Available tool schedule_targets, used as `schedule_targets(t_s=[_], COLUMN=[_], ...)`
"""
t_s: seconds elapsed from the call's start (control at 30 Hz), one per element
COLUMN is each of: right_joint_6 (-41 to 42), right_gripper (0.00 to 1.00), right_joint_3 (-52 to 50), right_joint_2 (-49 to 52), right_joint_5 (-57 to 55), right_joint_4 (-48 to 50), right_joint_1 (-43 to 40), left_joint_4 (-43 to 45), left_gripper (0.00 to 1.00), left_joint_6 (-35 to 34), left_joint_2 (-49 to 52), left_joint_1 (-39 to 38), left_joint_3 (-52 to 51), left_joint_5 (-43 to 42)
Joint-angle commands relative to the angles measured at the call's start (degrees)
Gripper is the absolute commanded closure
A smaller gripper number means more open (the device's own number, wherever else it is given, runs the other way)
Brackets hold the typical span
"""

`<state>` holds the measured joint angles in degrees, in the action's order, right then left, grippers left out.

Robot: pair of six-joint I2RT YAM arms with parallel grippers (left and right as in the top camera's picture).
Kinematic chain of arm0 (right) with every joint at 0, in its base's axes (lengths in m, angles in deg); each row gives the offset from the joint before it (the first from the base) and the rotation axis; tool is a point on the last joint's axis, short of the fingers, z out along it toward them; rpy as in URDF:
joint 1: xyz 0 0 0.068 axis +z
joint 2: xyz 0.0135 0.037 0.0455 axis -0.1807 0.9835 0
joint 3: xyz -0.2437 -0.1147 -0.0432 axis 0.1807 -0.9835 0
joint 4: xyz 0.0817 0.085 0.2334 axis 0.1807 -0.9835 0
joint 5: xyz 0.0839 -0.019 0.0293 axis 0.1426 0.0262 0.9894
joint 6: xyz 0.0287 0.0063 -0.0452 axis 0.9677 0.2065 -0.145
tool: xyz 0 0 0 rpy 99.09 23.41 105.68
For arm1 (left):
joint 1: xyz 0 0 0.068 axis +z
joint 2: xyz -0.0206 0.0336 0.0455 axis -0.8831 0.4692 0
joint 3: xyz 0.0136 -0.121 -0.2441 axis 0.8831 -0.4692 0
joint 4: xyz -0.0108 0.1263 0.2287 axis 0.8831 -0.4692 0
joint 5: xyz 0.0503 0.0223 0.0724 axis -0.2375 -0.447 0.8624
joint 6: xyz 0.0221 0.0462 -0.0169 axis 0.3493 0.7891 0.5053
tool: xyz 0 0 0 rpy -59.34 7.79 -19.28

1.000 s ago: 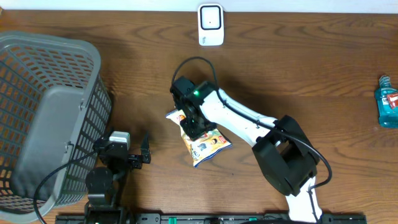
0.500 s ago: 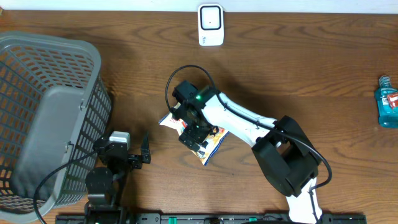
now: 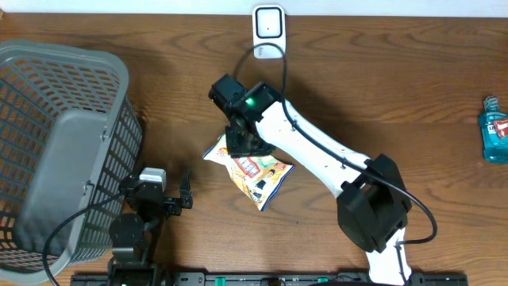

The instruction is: Scan the item barcode

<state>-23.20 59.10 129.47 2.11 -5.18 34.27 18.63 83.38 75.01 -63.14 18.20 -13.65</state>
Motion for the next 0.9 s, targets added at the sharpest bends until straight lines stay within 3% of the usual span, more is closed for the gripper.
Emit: schedule_targets(t_s=[0.0,0.2,0.33,0.4,0.57,0.6,0.87], right_joint_6=[28.7,30.4,32.1,32.1,30.5,28.8,13.9], right_gripper=[0.66,0.71,0.69,0.58,0.06,0.01,0.01], right_joint_3=[-5.4,-13.2,-18.0,-19.5,-21.1,-21.2,-20.6], right_joint_2=[0.0,0.1,0.1,0.1,0.1,0.1,-0.6], right_joint_5=[-3.1,0.7,0.9,0.9,0.8,0.7,-2.7], right_joint_4=[4.9,15.5,19.9,20.5,20.5,20.7,21.4], right_joint_1=[0.0,0.0,-0.2,-0.3,-1.1,-1.2,-2.1], left_joint_4=[-0.7,-0.7,-0.7,-0.7,-0.7,-0.7,-0.7], left_gripper=[0.02,0.02,0.02,0.02,0.02,0.02,0.02], left_joint_6=[-0.2,-0.2,-0.2,-0.2,-0.2,-0.2,-0.2], left_joint_2=[-0.2,-0.2,-0.2,-0.2,-0.2,-0.2,-0.2], left_joint_1=[0.1,0.1,0.1,0.1,0.1,0.1,0.1], left_joint_3=[-1.6,-1.6,-1.6,-1.6,-1.6,-1.6,-1.6], left_joint_5=[0.1,0.1,0.1,0.1,0.1,0.1,0.1])
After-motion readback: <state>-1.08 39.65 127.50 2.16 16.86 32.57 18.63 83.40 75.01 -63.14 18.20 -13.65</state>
